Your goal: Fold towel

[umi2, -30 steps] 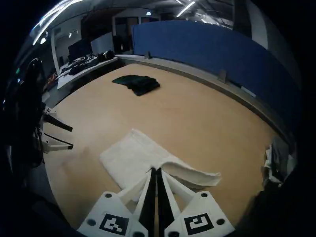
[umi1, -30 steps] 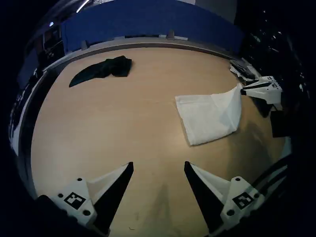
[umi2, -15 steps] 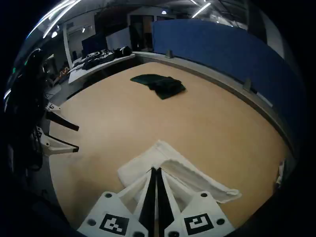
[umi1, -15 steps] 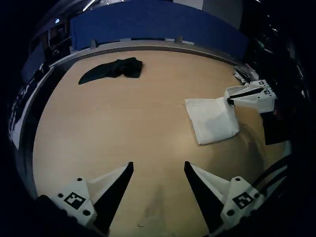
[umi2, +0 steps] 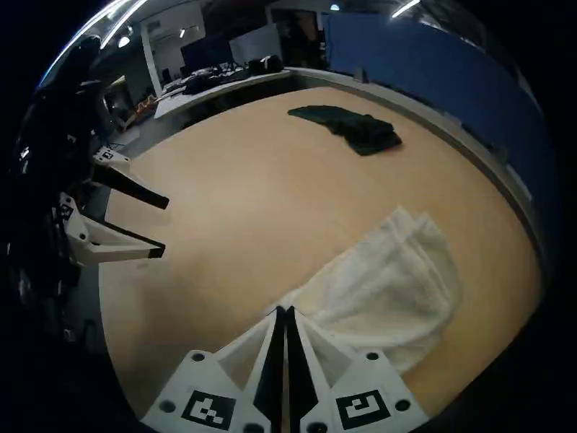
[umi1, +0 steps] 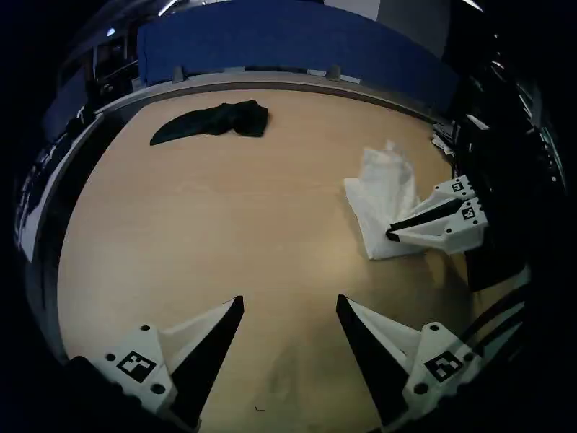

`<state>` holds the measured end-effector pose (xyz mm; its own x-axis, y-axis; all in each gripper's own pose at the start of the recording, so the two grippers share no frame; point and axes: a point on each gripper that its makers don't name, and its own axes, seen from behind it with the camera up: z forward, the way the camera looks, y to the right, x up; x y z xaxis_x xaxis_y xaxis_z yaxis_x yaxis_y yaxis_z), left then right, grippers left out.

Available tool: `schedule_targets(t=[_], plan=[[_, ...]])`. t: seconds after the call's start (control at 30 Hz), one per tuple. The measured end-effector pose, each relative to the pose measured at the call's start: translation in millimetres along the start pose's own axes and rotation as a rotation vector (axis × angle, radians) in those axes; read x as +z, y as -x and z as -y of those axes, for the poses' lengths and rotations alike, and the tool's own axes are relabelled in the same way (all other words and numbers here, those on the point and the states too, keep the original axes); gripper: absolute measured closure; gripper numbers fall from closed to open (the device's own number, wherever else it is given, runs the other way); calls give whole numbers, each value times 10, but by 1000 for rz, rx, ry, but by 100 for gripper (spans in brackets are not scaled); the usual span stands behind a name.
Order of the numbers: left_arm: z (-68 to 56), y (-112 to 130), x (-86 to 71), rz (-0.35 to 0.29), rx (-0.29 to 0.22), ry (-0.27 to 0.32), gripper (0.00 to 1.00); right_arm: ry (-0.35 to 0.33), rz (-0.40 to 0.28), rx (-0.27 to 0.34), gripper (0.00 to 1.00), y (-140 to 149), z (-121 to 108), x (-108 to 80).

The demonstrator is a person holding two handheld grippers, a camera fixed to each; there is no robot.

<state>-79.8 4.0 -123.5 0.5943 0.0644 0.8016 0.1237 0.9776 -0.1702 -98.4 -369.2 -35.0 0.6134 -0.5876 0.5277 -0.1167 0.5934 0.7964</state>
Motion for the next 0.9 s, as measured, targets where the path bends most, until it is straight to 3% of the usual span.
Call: schedule_targets(t=[0.3,0.47,0.6,0.9], plan=[[51,24,27,3,0,-4,5,-13,20,18,98,91,52,108],[52,21,33,4,2,-3,4,-12,14,25,92,92,48,87],[39,25,41,6,7,-2,4,-8,-6,25,59,77,39,24],[-6,2,56,9,16,-1,4,8,-53,55,28,80,-49,-185]])
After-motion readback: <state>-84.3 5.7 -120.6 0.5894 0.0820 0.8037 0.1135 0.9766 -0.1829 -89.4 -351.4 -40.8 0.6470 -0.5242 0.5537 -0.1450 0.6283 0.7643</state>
